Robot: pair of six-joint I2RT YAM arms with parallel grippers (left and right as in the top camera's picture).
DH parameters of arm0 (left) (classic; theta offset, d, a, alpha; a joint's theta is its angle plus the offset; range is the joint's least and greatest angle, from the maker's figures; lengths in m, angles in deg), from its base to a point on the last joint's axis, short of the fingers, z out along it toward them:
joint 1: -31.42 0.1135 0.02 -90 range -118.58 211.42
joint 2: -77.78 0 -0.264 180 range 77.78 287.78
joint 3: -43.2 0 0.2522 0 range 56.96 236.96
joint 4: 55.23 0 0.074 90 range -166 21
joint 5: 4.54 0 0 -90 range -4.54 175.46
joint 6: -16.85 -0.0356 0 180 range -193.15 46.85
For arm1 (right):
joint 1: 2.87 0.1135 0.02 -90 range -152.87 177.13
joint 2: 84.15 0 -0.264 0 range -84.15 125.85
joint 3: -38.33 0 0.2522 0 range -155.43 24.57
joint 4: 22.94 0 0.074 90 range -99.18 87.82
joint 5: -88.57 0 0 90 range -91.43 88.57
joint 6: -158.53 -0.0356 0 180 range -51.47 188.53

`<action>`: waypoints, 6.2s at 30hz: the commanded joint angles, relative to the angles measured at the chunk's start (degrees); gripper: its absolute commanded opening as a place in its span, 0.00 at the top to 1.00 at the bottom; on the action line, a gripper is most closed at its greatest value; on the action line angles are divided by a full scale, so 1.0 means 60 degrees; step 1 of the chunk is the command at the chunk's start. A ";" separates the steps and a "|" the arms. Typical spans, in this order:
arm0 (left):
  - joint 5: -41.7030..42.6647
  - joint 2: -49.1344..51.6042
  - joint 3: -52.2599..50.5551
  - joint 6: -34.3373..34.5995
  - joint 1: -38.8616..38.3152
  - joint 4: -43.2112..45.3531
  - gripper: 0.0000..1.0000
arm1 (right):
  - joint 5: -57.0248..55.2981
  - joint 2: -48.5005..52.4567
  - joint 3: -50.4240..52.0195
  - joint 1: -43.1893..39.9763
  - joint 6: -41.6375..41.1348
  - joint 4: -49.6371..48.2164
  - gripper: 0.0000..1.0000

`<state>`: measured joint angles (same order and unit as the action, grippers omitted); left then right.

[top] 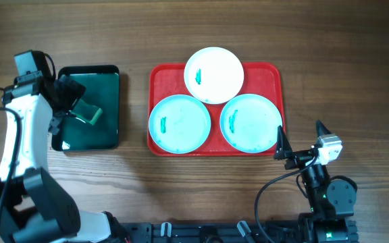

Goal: Clean dirty plates on tray and stack at the side
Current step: 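Grasp the green-and-yellow sponge with the left gripper, then dip and rub the held sponge in the soapy water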

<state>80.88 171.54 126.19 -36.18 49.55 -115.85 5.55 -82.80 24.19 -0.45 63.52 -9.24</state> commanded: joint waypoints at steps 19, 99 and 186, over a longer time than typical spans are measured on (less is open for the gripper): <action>0.0863 0.2790 0.0000 0.0164 0.0040 0.1249 0.21 | -0.0168 0.0011 0.0015 -0.0047 0.0084 -0.0047 0.00; 0.0729 0.3180 0.0000 0.0138 0.0080 0.1253 0.00 | -0.0168 0.0011 0.0015 -0.0047 0.0084 -0.0047 0.00; 0.0743 0.0947 -0.1038 -0.0375 -0.0907 0.2273 0.96 | -0.0164 0.0011 0.0015 -0.0051 0.0084 -0.0047 0.00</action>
<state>90.92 175.10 120.90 -37.16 44.37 -102.01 5.55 -82.80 24.19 -0.45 63.52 -9.24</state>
